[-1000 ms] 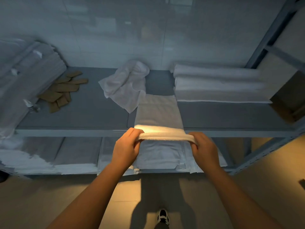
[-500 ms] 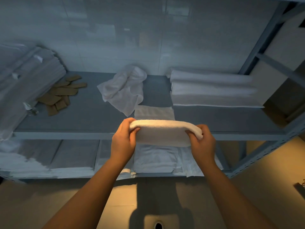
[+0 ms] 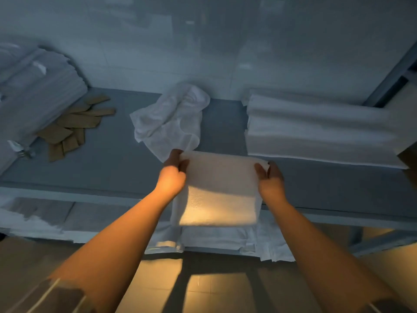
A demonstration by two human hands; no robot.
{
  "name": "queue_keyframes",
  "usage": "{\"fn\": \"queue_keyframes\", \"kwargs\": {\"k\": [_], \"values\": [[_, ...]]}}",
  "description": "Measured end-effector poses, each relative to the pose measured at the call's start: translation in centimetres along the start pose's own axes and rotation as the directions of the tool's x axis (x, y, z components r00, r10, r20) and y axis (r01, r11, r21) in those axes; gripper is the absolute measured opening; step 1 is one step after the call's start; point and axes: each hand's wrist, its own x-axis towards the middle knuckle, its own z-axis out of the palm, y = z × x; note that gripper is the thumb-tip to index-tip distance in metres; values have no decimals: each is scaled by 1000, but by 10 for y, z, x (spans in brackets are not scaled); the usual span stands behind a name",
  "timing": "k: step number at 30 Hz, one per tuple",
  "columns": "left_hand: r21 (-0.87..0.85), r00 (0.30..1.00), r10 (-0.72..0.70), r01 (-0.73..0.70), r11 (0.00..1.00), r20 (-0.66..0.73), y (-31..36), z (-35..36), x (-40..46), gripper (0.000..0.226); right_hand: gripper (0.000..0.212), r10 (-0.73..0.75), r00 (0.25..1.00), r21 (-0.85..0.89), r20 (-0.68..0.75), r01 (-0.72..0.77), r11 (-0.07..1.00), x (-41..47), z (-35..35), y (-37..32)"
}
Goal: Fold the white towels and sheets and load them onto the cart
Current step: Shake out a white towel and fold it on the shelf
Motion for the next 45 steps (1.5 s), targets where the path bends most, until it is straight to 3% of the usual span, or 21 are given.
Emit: {"fn": "queue_keyframes", "kwargs": {"k": [3, 7, 13, 18, 21, 22, 24, 25, 26, 28, 30, 34, 45], "values": [[55, 994, -108, 106, 993, 35, -20, 23, 31, 28, 44, 36, 998, -150, 55, -28, 988, 28, 23, 18], [102, 983, -110, 96, 990, 148, -47, 44, 49, 22, 37, 45, 991, -247, 129, -11, 969, 45, 46, 43], [156, 994, -21, 4, 988, 109, -69, 59, 74, 7, 30, -5, 1000, -294, 16, 9, 956, 60, 60, 56], [307, 993, 9, -46, 951, 120, -76, 76, 93, 11, 23, 6, 995, -362, -95, -40, 931, 71, 74, 60], [409, 998, -40, 16, 912, 50, -65, 78, 96, 18, 28, -22, 986, -467, -167, -60, 882, 69, 77, 52], [480, 1000, -10, 11, 877, -6, -59, 77, 94, 24, 36, -108, 979, -568, -175, -11, 823, 65, 77, 50], [580, 980, 195, -130, 804, -50, -47, 76, 83, 34, 44, -368, 929, -714, -47, 227, 663, 53, 81, 46], [587, 950, 313, -248, 770, -10, -43, 78, 76, 33, 41, -470, 880, -717, 69, 372, 590, 47, 87, 47], [579, 922, 376, -358, 732, 94, -41, 81, 69, 30, 39, -478, 855, -690, 199, 469, 551, 40, 93, 47], [580, 890, 326, -456, 675, 319, -44, 88, 55, 35, 46, -289, 882, -679, 372, 471, 563, 29, 106, 50], [604, 887, 210, -438, 666, 412, -59, 93, 49, 49, 53, -166, 895, -732, 415, 437, 524, 29, 112, 61], [595, 889, 165, -414, 689, 427, -76, 99, 55, 59, 56, -97, 874, -762, 476, 465, 450, 43, 116, 55], [650, 928, 149, -349, 675, 342, -81, 119, 114, 64, 52, -89, 913, -778, 398, 388, 494, 71, 148, 50]]}}
